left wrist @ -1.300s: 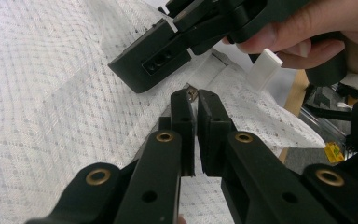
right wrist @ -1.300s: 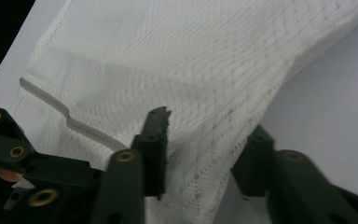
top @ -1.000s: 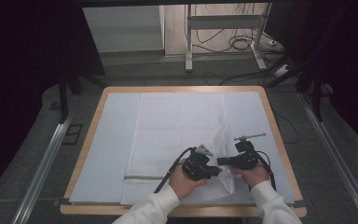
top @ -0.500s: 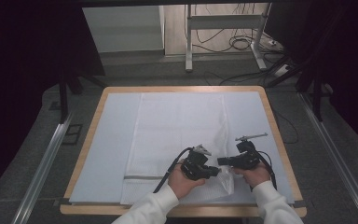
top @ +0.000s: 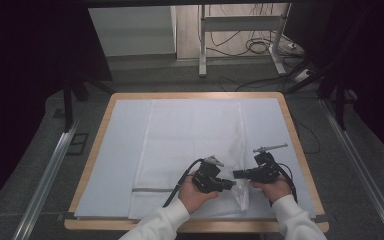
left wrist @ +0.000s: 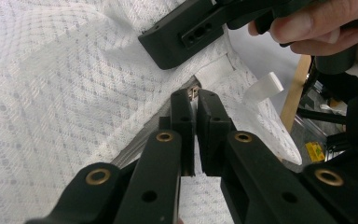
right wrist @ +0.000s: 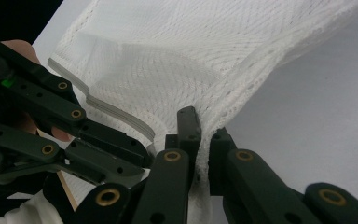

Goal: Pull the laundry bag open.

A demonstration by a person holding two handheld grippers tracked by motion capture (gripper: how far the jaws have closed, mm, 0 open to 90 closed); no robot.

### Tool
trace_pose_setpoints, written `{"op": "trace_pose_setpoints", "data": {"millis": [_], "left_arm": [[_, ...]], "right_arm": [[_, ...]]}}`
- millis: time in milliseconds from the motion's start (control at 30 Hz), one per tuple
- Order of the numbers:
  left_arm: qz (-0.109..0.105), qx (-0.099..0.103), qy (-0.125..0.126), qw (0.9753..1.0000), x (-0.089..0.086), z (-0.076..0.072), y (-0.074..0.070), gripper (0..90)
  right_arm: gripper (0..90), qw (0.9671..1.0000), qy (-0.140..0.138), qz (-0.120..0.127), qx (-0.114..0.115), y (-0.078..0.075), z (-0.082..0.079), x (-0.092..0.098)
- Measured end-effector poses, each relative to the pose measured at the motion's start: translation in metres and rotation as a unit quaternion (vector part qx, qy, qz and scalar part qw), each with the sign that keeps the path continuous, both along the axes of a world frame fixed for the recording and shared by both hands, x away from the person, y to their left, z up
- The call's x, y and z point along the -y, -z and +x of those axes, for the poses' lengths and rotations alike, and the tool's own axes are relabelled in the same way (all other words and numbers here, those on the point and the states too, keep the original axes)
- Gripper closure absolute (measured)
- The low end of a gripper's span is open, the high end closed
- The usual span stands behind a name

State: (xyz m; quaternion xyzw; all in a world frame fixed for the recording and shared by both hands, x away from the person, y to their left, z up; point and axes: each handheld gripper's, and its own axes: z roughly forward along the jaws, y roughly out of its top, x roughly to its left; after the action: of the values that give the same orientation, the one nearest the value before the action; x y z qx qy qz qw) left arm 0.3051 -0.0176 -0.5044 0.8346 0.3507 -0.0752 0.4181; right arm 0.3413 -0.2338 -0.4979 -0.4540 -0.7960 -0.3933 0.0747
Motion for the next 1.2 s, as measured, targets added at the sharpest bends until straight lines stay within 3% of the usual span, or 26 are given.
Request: {"op": "trace_pose_setpoints", "data": {"millis": [733, 800, 900, 1033, 1200], "left_arm": [[-0.006, -0.014, -0.008, 0.9999, -0.008, 0.003, 0.003, 87.0], [0.002, -0.011, -0.012, 0.9999, -0.009, 0.003, 0.003, 87.3], [-0.01, -0.028, -0.016, 0.9994, -0.015, 0.006, 0.006, 87.3], [0.012, -0.013, -0.017, 0.9997, -0.019, 0.002, 0.006, 87.3], [0.018, -0.022, -0.032, 0.9991, -0.036, 0.003, 0.014, 87.3]], "right_arm": [[87.9, 1.0, -0.005, -0.005, 0.006, 0.004, 0.0, -0.001], [87.9, 0.9999, -0.004, -0.009, 0.009, 0.004, -0.001, -0.001], [87.9, 1.0, -0.002, -0.003, 0.005, 0.004, 0.0, 0.003], [88.0, 0.9999, -0.006, -0.009, 0.007, 0.005, 0.0, 0.001], [87.9, 0.9999, 0.0, -0.006, 0.01, 0.003, 0.0, 0.007]]}}
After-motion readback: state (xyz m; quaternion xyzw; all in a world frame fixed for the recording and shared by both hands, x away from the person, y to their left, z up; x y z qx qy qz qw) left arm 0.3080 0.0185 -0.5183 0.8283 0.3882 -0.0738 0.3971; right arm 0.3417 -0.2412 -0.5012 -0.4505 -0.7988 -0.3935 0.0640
